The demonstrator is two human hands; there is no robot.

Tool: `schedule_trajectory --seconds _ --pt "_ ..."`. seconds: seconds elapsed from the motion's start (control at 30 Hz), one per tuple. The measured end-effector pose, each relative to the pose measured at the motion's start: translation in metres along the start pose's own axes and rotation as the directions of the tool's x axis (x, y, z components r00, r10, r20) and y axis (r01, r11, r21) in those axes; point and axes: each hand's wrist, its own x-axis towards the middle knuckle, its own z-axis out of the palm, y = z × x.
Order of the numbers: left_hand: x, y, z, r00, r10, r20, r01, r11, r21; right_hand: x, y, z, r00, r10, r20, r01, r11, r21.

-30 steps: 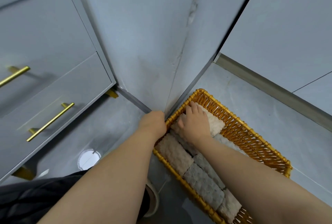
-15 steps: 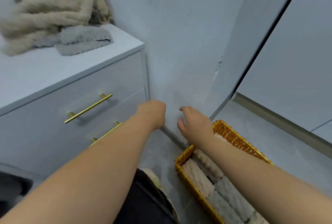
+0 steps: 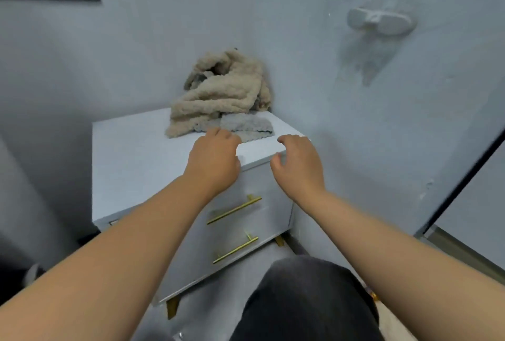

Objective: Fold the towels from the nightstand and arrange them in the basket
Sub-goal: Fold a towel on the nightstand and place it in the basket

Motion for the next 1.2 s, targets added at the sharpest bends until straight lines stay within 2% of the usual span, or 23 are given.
schedule_trajectory --seconds 0.07,0.17,0.33,0.4,0.57,0.63,0.73,0.8,0.87,1.0,1.1,1.2 --pt "-0.002 -0.024 0.003 0.997 -0.064 -0.039 0.061 0.996 -0.059 0.012 -0.020 0.011 1.000 -0.005 -0.026 0.007 0.999 0.046" --pt "-0.001 -0.058 0.016 0.977 -0.212 -0.022 0.205 0.964 -0.170 0.028 -0.048 0.032 0.999 0.029 -0.024 -0.026 0.993 0.114" --pt "-0.001 -0.090 0.041 0.899 -0.419 0.126 0.437 0.882 -0.178 0.060 -0.074 0.066 0.992 0.127 0.013 -0.127 0.968 0.218" --pt "0.006 -0.096 0.045 0.881 -0.452 0.138 0.472 0.850 -0.232 0.072 -0.078 0.074 0.985 0.170 0.014 -0.168 0.952 0.255" --pt "0.030 -0.119 0.051 0.860 -0.495 0.125 0.506 0.792 -0.342 0.103 -0.077 0.100 0.990 0.131 0.043 -0.137 0.971 0.198" --pt "0.036 -0.123 0.053 0.861 -0.494 0.124 0.501 0.778 -0.379 0.116 -0.077 0.103 0.982 0.190 0.005 -0.186 0.958 0.217" --pt "0.042 -0.131 0.056 0.858 -0.497 0.129 0.495 0.734 -0.465 0.138 -0.073 0.107 0.932 0.363 -0.001 -0.338 0.868 0.365" --pt "0.042 -0.132 0.056 0.866 -0.481 0.137 0.476 0.706 -0.524 0.146 -0.067 0.110 0.882 0.446 0.149 -0.458 0.740 0.492" --pt "0.043 -0.134 0.055 0.874 -0.469 0.127 0.441 0.658 -0.611 0.148 -0.063 0.115 0.858 0.429 0.282 -0.511 0.660 0.551" --pt "0.046 -0.133 0.053 0.852 -0.508 0.125 0.416 0.511 -0.752 0.150 -0.060 0.116 0.930 0.245 0.275 -0.358 0.774 0.522" --pt "0.047 -0.132 0.051 0.816 -0.577 0.046 0.376 0.467 -0.800 0.150 -0.058 0.117 0.956 0.141 0.259 -0.231 0.903 0.362" --pt "0.047 -0.133 0.044 0.764 -0.646 -0.008 0.326 0.397 -0.858 0.148 -0.061 0.107 0.991 0.084 0.104 -0.109 0.959 0.263"
